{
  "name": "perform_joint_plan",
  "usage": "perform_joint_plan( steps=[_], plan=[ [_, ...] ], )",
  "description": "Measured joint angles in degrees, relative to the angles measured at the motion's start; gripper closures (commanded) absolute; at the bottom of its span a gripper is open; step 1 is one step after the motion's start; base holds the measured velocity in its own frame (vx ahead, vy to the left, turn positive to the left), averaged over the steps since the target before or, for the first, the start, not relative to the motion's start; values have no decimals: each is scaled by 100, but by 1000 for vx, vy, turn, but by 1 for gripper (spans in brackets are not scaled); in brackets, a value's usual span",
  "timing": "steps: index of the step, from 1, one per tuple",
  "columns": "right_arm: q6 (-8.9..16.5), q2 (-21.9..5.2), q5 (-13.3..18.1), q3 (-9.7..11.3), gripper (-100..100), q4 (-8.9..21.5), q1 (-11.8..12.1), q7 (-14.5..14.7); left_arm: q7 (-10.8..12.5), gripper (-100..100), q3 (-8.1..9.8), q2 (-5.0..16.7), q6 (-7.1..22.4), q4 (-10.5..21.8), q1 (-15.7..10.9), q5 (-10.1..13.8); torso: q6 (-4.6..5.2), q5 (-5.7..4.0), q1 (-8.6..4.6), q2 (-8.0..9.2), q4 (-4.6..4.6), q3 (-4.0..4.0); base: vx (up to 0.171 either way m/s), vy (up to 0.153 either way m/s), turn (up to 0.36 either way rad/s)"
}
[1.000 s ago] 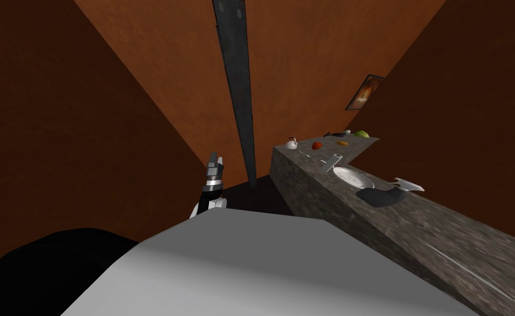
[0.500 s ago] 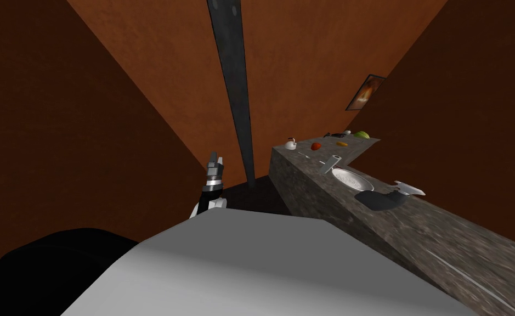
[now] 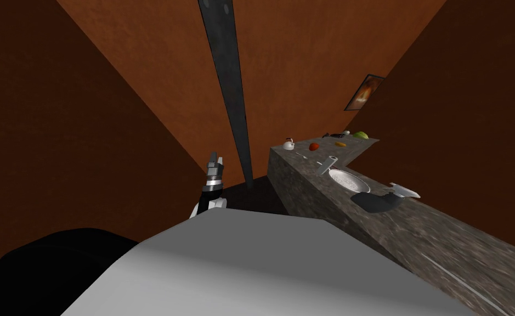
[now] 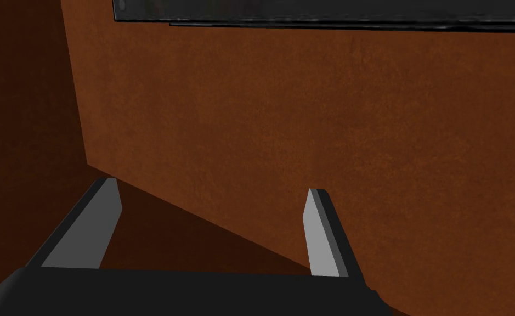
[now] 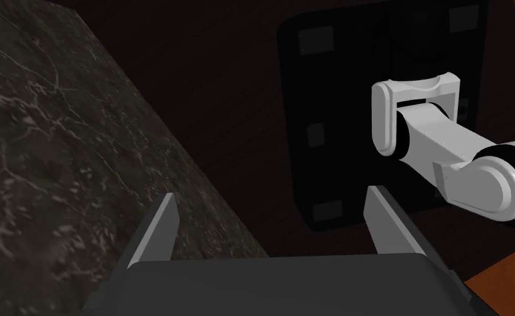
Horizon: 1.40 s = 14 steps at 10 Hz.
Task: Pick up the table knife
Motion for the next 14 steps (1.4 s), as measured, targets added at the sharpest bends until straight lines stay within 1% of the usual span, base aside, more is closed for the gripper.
perform_joint_plan(
  steps=[2,3,4,5,6,8,9,10,11,12,13,14],
  plan=[
    [69,-322,276,134,-100,152,-141,80,0,0,1,1,0,0,0,0,-1,-4,-22,-7,-2,-4,43,-152,10],
    [111,-452,307,104,-100,159,-97,163,0,0,0,1,0,0,0,0,0,-5,-20,-4,-1,-3,31,-140,3],
    [108,-648,351,67,-100,204,-70,255,0,0,0,0,0,0,0,0,-1,-4,-19,-3,-1,-2,64,-206,12],
    [104,-815,431,35,-100,292,-63,386,0,0,1,1,0,0,0,0,-1,-8,-40,-12,-3,-7,76,-244,28],
    [179,-1051,529,31,-100,243,-124,464,0,0,1,1,0,0,0,0,-4,-13,-54,-19,-5,-12,30,-169,33],
    [209,-1224,617,14,-100,339,-185,611,0,0,1,1,0,0,0,0,0,-7,-22,-2,0,-1,28,-121,10],
    [211,-1272,651,14,-100,359,-219,662,0,0,0,0,0,0,0,0,1,-4,-5,0,0,0,34,-115,12],
    [242,-1376,641,-15,-100,326,-243,748,0,0,0,0,0,0,0,0,0,-3,-6,-2,0,-1,32,-92,23],
    [254,-1389,839,14,-100,352,-349,663,0,0,0,0,0,0,0,0,1,-3,2,-1,0,0,41,-174,29],
    [234,-1411,1130,4,-100,396,-515,538,0,0,1,1,0,0,0,0,-1,-6,-24,-4,-1,-2,52,-167,36],
    [210,-1433,1250,-20,-100,423,-587,495,0,0,1,1,0,0,0,0,1,-9,-24,-7,-1,-4,28,-70,1],
    [215,-1472,1162,-43,-100,397,-568,574,0,0,0,0,0,0,0,0,2,-3,5,-1,0,-1,17,-43,0]
  ],
)
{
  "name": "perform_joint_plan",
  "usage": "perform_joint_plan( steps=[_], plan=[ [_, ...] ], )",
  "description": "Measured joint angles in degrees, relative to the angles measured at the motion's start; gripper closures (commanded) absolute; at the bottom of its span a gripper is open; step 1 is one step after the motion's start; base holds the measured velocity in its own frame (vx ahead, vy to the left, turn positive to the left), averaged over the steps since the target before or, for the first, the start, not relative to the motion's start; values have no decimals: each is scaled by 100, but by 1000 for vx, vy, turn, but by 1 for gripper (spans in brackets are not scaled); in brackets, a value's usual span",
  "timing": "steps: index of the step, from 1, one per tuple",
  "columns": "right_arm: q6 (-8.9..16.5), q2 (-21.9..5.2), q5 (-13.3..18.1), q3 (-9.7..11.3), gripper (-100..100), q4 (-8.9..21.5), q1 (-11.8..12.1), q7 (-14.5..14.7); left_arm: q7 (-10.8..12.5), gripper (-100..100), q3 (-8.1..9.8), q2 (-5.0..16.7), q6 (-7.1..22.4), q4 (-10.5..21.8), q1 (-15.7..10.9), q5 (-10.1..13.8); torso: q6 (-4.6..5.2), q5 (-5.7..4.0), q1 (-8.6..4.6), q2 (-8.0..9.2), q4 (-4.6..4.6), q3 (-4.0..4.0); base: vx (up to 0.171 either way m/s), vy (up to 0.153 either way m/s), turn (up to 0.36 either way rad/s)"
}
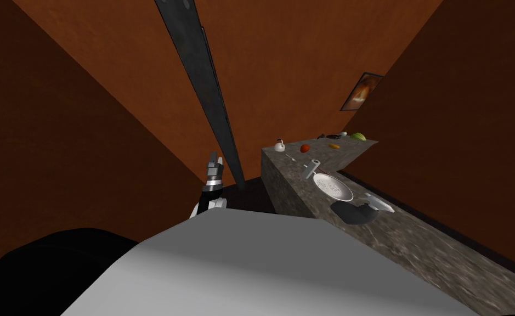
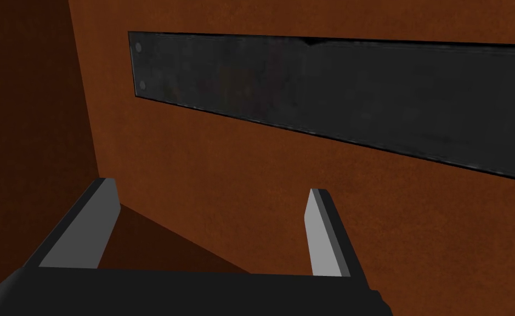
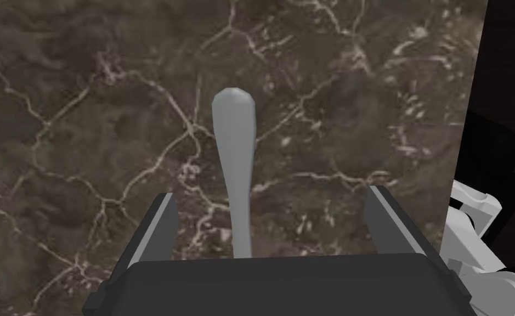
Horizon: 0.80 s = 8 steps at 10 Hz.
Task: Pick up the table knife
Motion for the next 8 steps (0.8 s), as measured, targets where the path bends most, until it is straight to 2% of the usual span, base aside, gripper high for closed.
perform_joint_plan(
  steps=[1,2,3,4,8],
  plan=[
    [6,23,124,-26,-100,-7,-52,-22,0,0,0,0,0,0,0,0,0,4,14,5,2,3,10,-36,6],
    [6,-17,-51,-50,-100,-35,-19,113,0,0,-1,0,0,0,0,0,0,7,21,8,2,5,3,-14,4],
    [6,-23,-82,-53,0,-39,-14,164,0,0,-1,-1,0,0,0,0,1,8,29,12,3,7,0,0,0],
    [6,-22,-79,-53,-100,-38,-14,159,0,0,-1,-1,0,0,-1,0,1,10,35,14,4,8,-98,-3,314],
    [-130,110,127,144,-100,78,-236,-410,0,0,-1,-1,0,0,-2,0,3,10,34,61,15,36,-132,-10,240]
  ],
)
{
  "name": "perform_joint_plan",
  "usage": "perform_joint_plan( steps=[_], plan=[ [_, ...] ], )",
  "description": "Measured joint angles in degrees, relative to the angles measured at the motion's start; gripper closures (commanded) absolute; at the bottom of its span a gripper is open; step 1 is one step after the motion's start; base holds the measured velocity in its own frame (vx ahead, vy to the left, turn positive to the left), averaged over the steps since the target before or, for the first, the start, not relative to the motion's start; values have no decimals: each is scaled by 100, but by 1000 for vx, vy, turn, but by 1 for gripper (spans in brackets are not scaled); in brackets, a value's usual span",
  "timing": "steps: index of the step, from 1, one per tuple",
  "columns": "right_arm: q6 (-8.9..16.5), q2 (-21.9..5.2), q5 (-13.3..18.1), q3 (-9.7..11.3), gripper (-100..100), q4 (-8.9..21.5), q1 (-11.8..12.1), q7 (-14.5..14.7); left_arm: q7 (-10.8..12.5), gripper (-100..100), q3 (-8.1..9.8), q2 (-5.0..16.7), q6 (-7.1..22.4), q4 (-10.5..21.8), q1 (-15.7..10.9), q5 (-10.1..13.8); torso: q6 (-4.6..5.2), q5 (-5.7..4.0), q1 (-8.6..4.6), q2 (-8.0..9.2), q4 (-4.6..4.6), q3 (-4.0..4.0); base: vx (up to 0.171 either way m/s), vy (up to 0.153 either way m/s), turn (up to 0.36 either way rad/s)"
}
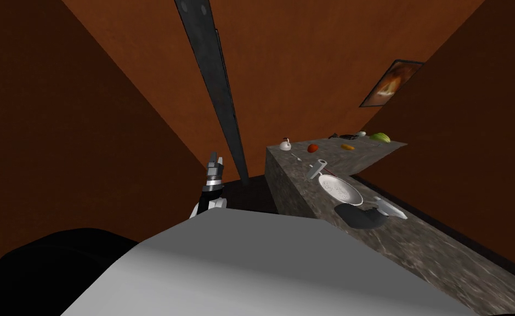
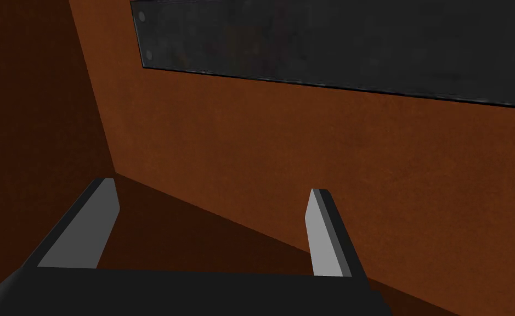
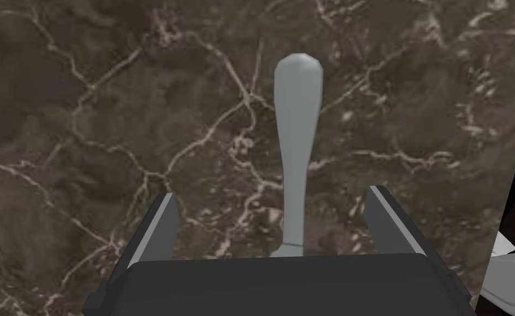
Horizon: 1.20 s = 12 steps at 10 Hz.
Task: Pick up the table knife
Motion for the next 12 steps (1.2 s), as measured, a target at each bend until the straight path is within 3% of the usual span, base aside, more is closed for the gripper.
perform_joint_plan(
  steps=[12],
  plan=[
    [-418,421,661,646,-100,342,-717,-1955,0,0,1,0,0,0,1,0,5,0,-2,-1,1,0,-133,17,237]
  ],
)
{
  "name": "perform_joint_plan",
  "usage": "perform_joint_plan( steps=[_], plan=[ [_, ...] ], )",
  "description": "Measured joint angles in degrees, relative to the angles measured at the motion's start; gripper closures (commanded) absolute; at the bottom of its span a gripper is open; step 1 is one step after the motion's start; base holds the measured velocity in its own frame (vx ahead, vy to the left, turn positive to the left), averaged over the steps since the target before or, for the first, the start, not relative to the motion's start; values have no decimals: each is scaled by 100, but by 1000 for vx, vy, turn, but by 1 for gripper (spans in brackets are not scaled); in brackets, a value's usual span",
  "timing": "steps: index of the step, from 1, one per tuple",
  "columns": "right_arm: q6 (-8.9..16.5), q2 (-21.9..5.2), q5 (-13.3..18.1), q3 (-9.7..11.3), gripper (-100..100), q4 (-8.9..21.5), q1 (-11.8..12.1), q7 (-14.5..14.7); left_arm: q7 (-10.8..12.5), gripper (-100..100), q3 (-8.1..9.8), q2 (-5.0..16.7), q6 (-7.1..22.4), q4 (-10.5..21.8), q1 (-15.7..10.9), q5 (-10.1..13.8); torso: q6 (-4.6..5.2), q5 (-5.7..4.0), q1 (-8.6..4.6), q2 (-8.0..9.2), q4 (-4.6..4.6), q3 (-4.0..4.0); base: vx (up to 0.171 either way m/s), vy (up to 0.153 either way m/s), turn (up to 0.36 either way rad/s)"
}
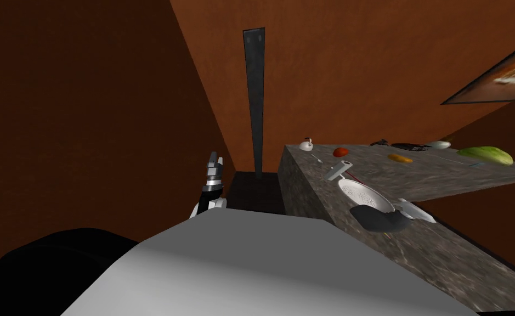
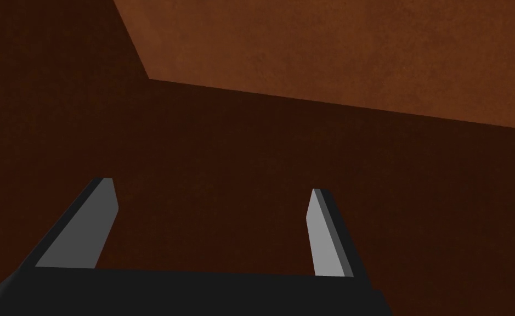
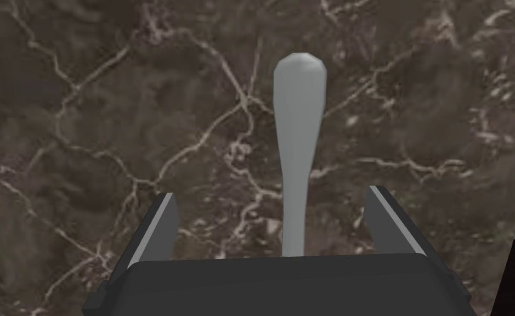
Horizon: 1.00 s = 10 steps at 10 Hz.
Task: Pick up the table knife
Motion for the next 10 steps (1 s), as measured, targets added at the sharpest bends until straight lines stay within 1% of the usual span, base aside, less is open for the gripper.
perform_joint_plan(
  steps=[3,4,5,9,10],
  plan=[
    [-95,128,182,181,-100,89,-193,-491,0,0,-1,0,0,0,-1,0,-5,1,6,1,0,0,-116,45,212],
    [-130,157,227,219,-100,120,-241,-654,0,0,0,0,0,0,0,0,0,1,1,-1,0,-1,-44,13,20],
    [-136,159,231,222,100,123,-245,-691,0,0,1,0,0,0,1,0,3,-1,-8,-18,-3,-10,-8,3,-6],
    [-137,157,229,223,100,124,-244,-692,0,0,1,1,0,0,2,0,2,-9,-20,-38,-8,-21,0,0,0],
    [-136,157,229,222,0,124,-244,-692,0,0,1,1,0,0,2,0,1,-10,-20,-38,-8,-22,0,0,0]
  ],
)
